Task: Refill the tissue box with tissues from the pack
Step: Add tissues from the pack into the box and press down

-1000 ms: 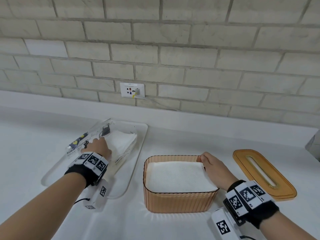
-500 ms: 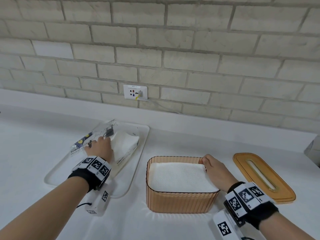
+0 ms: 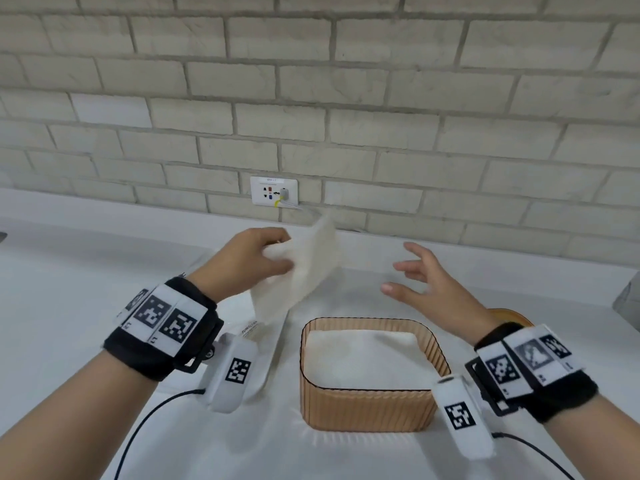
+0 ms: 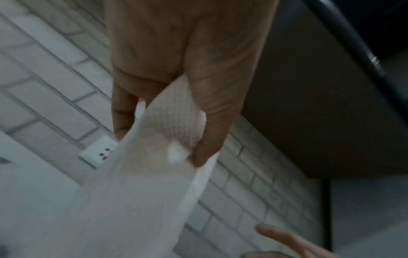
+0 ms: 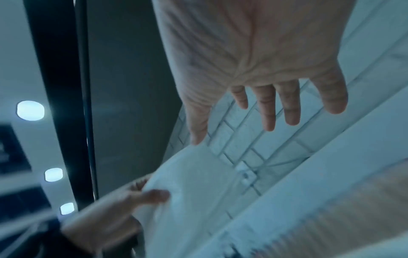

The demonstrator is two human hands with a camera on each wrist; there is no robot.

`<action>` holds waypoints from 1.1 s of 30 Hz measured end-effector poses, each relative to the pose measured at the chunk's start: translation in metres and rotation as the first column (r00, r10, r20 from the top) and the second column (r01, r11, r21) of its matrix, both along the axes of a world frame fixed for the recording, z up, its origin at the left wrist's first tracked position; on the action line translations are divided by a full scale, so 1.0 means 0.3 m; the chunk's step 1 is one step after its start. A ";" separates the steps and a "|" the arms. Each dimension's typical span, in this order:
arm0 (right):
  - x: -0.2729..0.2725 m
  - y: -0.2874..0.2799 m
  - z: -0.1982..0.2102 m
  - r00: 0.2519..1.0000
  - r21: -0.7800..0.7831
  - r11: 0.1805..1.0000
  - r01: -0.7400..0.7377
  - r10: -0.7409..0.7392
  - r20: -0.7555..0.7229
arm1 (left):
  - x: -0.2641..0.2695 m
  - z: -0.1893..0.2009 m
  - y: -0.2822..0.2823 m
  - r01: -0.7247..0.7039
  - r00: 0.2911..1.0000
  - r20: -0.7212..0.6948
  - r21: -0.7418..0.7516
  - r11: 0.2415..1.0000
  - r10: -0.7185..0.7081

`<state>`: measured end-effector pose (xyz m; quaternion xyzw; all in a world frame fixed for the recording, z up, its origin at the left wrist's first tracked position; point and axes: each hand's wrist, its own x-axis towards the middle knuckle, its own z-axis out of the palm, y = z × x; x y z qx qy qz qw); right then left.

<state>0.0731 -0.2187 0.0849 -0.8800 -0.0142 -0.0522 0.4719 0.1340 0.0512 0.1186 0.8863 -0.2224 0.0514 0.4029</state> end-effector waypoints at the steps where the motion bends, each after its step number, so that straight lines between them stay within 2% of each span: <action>1: 0.003 0.012 0.021 0.999 0.080 0.996 -0.028 0.030 -0.018 | -0.023 0.020 -0.023 0.086 0.995 -0.043 -0.003 0.996 -0.086; 4: 0.009 0.022 0.038 0.992 0.301 0.951 -0.073 0.101 -0.076 | -0.066 0.034 -0.089 0.258 0.960 -0.125 0.050 0.965 -0.251; 7: 0.006 0.004 0.012 0.984 0.449 0.888 -0.103 0.157 -0.083 | -0.075 0.010 -0.124 0.269 0.958 -0.106 0.018 0.963 -0.266; 9: 0.001 -0.014 -0.013 0.985 0.473 0.873 -0.123 0.165 -0.047 | -0.075 -0.021 -0.125 0.202 0.973 -0.087 -0.110 0.973 -0.211; 10: 0.000 -0.025 -0.028 0.987 0.498 0.859 -0.120 0.157 -0.032 | -0.080 -0.038 -0.123 0.157 0.977 -0.107 -0.219 0.963 -0.184; 12: -0.008 -0.042 -0.045 0.990 0.553 0.827 -0.101 0.138 -0.025 | -0.095 -0.080 -0.116 0.093 0.949 -0.223 -0.477 0.874 -0.222; 14: -0.017 -0.055 -0.062 0.990 0.582 0.807 -0.099 0.137 -0.021 | -0.109 -0.131 -0.113 0.048 0.895 -0.322 -0.618 0.785 -0.308; 15: -0.021 -0.059 -0.071 0.991 0.586 0.805 -0.094 0.133 -0.023 | -0.112 -0.157 -0.113 0.037 0.888 -0.342 -0.614 0.788 -0.308; 18: -0.030 -0.063 -0.115 0.994 0.563 0.825 -0.050 0.098 -0.056 | -0.114 -0.225 -0.124 0.043 0.929 -0.313 -0.444 0.895 -0.199; 20: -0.036 -0.062 -0.148 0.993 0.526 0.851 0.007 0.057 -0.107 | -0.115 -0.260 -0.131 0.035 0.937 -0.311 -0.372 0.927 -0.160; 24: -0.048 -0.040 -0.168 0.986 0.461 0.885 0.067 0.011 -0.164 | -0.121 -0.281 -0.153 0.039 0.947 -0.288 -0.337 0.941 -0.143; 26: -0.048 -0.026 -0.156 0.989 0.420 0.904 0.076 -0.015 -0.146 | -0.130 -0.276 -0.164 0.048 0.968 -0.221 -0.317 0.947 -0.123; 29: -0.058 -0.018 -0.133 0.994 0.408 0.909 0.089 -0.055 -0.095 | -0.137 -0.274 -0.166 0.025 0.983 -0.158 -0.375 0.927 -0.090; 33: -0.081 -0.013 -0.153 0.988 0.296 0.949 0.109 -0.070 -0.139 | -0.153 -0.304 -0.168 0.036 0.981 -0.169 -0.327 0.944 -0.096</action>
